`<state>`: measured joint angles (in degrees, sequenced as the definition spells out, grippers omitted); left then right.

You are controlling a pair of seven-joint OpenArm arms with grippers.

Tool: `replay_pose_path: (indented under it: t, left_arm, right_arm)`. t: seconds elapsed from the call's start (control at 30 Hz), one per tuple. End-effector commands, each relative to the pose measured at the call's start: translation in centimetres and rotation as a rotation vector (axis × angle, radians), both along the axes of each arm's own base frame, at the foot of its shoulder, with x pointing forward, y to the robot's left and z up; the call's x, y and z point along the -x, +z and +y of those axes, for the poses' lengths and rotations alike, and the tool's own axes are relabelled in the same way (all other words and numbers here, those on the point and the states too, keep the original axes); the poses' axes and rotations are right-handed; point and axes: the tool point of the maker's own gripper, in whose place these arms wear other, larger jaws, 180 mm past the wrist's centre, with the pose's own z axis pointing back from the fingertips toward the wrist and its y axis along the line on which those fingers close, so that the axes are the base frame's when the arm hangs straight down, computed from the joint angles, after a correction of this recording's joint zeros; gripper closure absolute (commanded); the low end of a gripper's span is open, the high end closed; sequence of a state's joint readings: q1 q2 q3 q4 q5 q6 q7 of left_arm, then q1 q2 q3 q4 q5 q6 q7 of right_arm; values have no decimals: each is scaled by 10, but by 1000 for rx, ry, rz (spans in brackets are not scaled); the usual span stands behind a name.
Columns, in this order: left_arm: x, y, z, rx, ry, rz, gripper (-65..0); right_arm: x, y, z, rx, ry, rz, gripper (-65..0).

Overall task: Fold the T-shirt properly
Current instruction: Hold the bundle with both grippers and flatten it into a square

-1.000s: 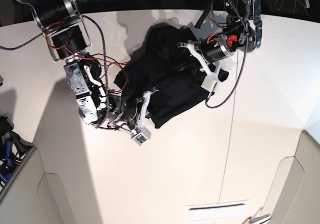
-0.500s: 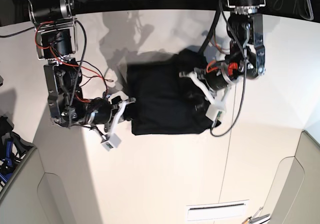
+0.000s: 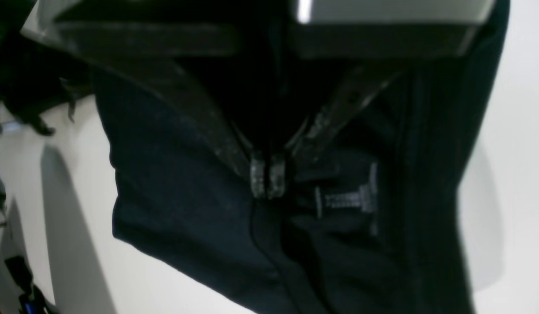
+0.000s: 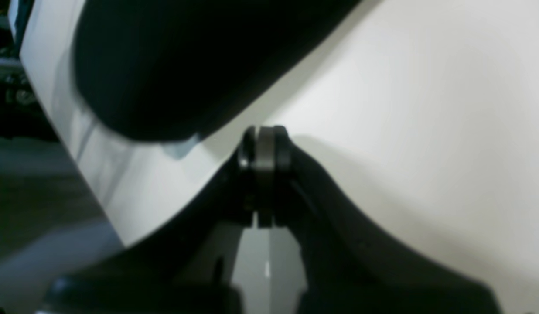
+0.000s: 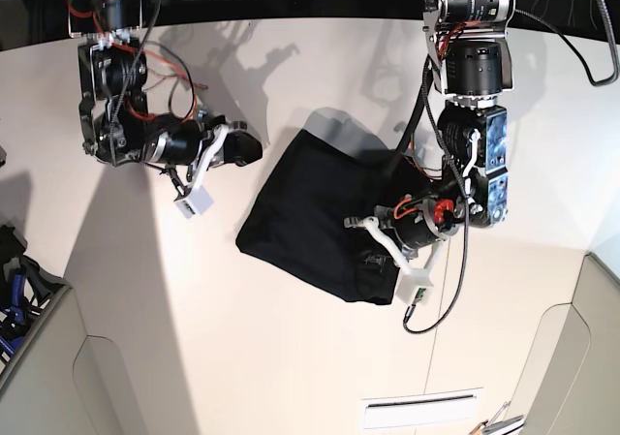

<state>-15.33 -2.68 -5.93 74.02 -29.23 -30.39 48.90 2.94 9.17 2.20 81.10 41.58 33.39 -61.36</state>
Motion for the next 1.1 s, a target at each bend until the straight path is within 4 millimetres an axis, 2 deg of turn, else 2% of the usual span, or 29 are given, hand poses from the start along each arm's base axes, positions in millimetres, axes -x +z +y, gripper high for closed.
replay_pose_path:
  t: [0.0, 0.07, 0.13, 0.23, 0.3, 0.37, 0.5, 0.63, 0.77, 0.9, 1.07]
  left_arm:
    - [-15, 22, -1, 21, 4, -64, 0]
    - [-18, 30, 2, 31, -3, -74, 0]
    - [-17, 43, 0, 57, -39, -104, 0]
    - [-12, 58, 8, 39, -57, -141, 0]
    - [-2, 61, 16, 5, -62, -158, 0]
    - [12, 57, 24, -28, -64, -156, 0]
    - [43, 35, 35, -62, -58, -102, 0]
    - [64, 14, 35, -57, -56, -47, 0]
    - [81, 0, 35, -43, -43, -20, 0]
    - [90, -11, 38, -72, -41, 5, 0]
    - [77, -9, 51, -165, -12, -67, 0]
  right_arm:
    - [-9, 19, 5, -35, -3, -70, 0]
    - [-11, 32, 6, -36, -1, -117, 0]
    - [-20, 47, 2, -40, -21, -177, 0]
    - [-43, 70, -16, -25, -101, -292, 0]
    - [-58, 77, -32, 16, -150, -342, 0]
    - [-72, 83, -44, 57, -177, -382, 0]
    - [-102, 101, -49, 90, -191, -452, 0]
    - [-136, 94, -46, 75, -201, -440, 0]
    - [-157, 73, -30, 55, -179, -381, 0]
    - [-162, 48, 3, 48, -127, -328, 0]
    - [-147, 23, 38, 78, -25, -277, 0]
